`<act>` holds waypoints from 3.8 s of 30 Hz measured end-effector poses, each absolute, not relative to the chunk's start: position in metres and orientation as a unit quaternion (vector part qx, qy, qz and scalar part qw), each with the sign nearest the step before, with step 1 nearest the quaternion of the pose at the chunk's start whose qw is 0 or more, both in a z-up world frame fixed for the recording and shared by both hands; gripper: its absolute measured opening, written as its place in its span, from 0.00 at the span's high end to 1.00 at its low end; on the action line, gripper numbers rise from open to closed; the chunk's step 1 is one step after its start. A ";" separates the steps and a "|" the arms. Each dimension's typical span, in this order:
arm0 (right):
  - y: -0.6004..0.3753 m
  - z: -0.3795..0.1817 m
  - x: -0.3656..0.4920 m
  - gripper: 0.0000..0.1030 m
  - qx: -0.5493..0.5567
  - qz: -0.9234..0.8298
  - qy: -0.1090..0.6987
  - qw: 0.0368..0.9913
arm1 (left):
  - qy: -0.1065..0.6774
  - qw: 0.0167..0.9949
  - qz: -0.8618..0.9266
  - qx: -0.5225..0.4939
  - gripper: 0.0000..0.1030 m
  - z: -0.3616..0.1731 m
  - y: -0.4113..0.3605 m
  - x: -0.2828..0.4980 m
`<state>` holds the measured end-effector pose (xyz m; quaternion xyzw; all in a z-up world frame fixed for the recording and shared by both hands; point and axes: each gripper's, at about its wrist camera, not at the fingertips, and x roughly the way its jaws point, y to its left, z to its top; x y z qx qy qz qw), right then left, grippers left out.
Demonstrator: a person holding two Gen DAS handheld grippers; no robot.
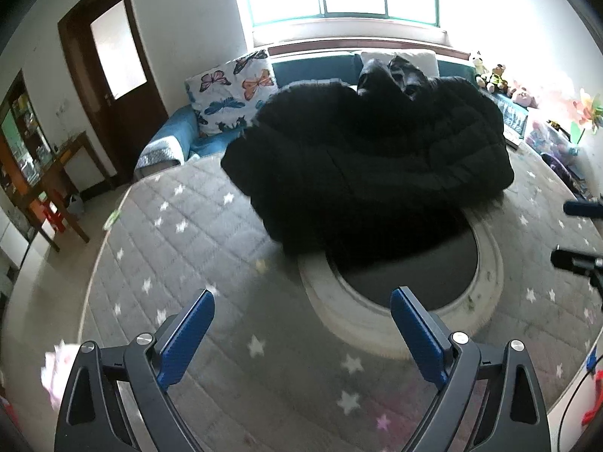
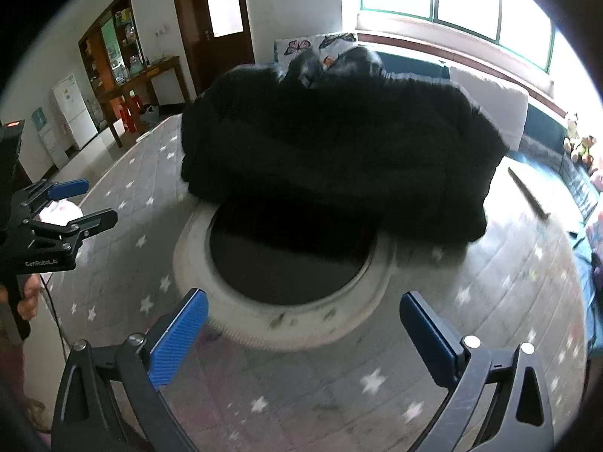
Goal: Fold large clothes
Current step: 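Reach both tools toward the bunched black jacket and close on its fabric, then lift the jacket with both grippers and pull it open across the mattress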
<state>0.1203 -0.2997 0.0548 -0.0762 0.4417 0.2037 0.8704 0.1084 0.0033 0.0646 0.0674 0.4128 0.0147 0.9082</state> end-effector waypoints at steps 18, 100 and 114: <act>-0.275 0.082 0.259 0.00 -0.151 0.222 0.418 0.868 | 0.399 0.912 0.003 0.094 0.02 0.095 0.031 0.282; -0.287 0.120 0.142 0.82 -0.164 0.244 0.408 0.864 | 0.370 0.906 -0.188 0.085 0.72 0.093 -0.013 0.121; -0.285 0.093 0.084 0.84 -0.159 0.297 0.418 0.844 | 0.379 0.898 -0.200 0.097 0.74 0.066 -0.017 0.028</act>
